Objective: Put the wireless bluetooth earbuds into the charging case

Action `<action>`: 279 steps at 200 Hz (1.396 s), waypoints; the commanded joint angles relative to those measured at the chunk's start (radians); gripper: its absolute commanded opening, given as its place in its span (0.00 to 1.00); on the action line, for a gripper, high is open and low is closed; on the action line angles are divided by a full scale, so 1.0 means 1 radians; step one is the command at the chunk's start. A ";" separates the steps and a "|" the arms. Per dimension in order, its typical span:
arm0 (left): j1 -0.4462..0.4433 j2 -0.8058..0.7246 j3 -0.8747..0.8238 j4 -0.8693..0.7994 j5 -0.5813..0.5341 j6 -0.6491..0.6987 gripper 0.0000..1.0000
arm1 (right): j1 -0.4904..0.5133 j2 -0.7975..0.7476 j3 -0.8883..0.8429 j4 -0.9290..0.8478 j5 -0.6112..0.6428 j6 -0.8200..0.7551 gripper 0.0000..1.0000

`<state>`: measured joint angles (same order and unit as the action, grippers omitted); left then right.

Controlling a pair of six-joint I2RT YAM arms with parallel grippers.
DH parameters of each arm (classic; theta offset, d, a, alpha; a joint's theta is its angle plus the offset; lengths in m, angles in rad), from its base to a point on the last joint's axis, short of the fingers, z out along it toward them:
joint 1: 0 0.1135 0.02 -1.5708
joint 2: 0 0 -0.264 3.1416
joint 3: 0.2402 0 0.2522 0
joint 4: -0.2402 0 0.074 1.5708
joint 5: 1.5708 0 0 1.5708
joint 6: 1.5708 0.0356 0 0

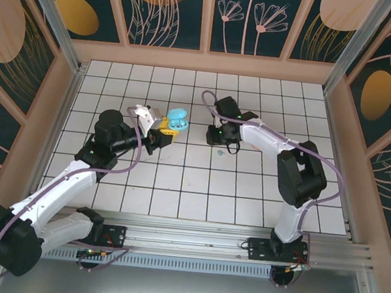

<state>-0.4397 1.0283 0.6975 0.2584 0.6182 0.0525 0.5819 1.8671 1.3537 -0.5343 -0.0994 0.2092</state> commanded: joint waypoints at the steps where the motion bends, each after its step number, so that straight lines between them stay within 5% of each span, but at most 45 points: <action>1: -0.003 -0.007 0.021 0.037 0.000 0.020 0.21 | 0.022 0.051 0.037 -0.102 0.106 -0.057 0.28; 279: -0.003 -0.065 -0.009 0.004 -0.022 0.018 0.20 | 0.036 0.195 0.104 -0.232 0.206 -0.127 0.21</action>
<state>-0.4397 0.9798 0.6815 0.2577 0.5991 0.0525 0.6235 2.0377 1.4361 -0.7193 0.1154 0.0792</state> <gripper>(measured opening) 0.317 0.218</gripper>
